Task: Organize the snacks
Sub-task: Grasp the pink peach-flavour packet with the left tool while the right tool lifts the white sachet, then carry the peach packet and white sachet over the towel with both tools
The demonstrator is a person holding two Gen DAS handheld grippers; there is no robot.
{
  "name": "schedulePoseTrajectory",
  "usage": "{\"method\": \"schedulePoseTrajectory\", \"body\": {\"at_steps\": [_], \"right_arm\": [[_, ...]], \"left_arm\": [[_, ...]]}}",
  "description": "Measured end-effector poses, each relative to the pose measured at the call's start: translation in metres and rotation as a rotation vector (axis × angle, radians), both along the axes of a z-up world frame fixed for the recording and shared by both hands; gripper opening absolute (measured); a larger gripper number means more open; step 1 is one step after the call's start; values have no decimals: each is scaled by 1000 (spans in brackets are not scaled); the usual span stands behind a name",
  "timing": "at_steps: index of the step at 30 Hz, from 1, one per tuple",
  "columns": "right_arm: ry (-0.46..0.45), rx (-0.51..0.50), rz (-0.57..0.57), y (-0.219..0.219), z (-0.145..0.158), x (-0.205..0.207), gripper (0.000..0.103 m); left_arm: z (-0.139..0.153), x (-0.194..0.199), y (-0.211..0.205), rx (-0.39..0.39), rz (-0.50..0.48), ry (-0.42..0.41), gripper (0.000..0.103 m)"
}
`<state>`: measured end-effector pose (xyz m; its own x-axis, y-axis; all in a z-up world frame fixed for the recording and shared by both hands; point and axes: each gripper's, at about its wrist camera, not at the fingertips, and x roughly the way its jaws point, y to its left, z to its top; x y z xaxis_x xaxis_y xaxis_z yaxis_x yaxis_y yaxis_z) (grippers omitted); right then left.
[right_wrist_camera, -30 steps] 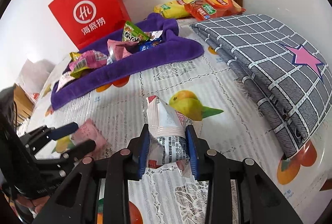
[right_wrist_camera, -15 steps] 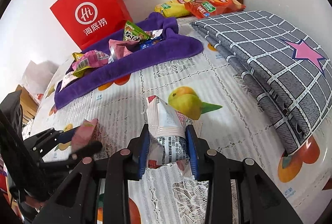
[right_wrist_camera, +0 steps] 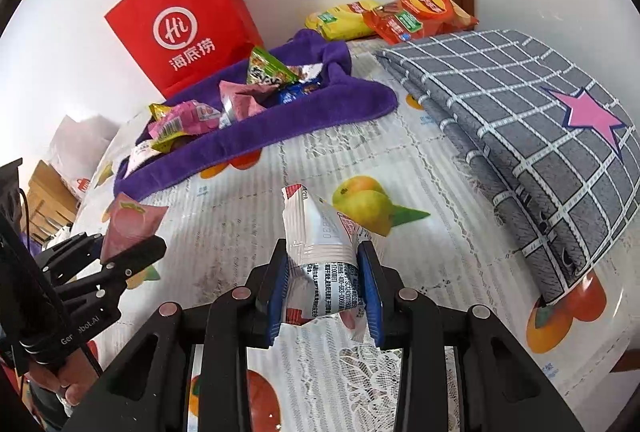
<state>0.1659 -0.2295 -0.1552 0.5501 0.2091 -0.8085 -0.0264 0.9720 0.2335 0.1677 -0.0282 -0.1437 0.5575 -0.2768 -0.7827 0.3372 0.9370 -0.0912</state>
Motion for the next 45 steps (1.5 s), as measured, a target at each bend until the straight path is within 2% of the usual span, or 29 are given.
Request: {"method": "schedulePoseTrajectory", "body": {"at_steps": [16, 23, 38, 45], "right_arm": [[-67, -11, 44, 22, 56, 18, 33], [-102, -6, 67, 34, 79, 35, 33], [-150, -1, 142, 66, 119, 98, 33], [-169, 3, 164, 79, 132, 127, 33]], "left_arm": [[54, 16, 32, -51, 116, -66, 33], [78, 29, 43, -48, 146, -110, 33], [108, 78, 79, -55, 285, -103, 33], [115, 101, 91, -98, 317, -93, 33]]}}
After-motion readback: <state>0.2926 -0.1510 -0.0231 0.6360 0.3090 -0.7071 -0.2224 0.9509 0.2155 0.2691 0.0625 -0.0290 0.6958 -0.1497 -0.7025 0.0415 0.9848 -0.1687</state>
